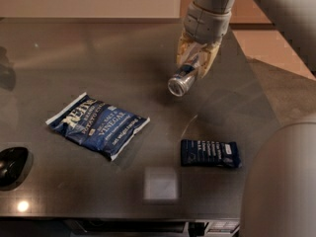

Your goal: Pick redbull can

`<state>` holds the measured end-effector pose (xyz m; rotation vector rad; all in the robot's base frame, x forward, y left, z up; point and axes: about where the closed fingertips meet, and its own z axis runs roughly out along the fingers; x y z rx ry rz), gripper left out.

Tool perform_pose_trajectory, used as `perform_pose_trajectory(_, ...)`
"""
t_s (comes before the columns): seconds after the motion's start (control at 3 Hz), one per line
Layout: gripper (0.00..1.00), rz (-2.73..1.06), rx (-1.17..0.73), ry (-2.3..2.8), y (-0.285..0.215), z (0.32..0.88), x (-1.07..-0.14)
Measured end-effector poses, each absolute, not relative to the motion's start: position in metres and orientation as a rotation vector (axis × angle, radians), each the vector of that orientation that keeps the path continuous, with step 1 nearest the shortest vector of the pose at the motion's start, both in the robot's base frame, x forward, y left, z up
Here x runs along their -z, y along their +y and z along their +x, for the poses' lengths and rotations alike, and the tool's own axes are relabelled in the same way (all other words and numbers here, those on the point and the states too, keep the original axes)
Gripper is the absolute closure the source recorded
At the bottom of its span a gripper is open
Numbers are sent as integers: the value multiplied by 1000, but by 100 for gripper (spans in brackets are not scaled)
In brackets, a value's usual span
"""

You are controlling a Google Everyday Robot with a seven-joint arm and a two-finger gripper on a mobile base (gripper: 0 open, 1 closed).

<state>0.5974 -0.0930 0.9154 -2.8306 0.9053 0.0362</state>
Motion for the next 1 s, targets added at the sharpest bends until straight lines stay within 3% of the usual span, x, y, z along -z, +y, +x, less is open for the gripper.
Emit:
perform_pose_trajectory(0.67, 100, -2781, 121, 672, -38, 594, -980)
perform_pose_trajectory(1.0, 100, -2760, 150, 668, -34, 600, -982)
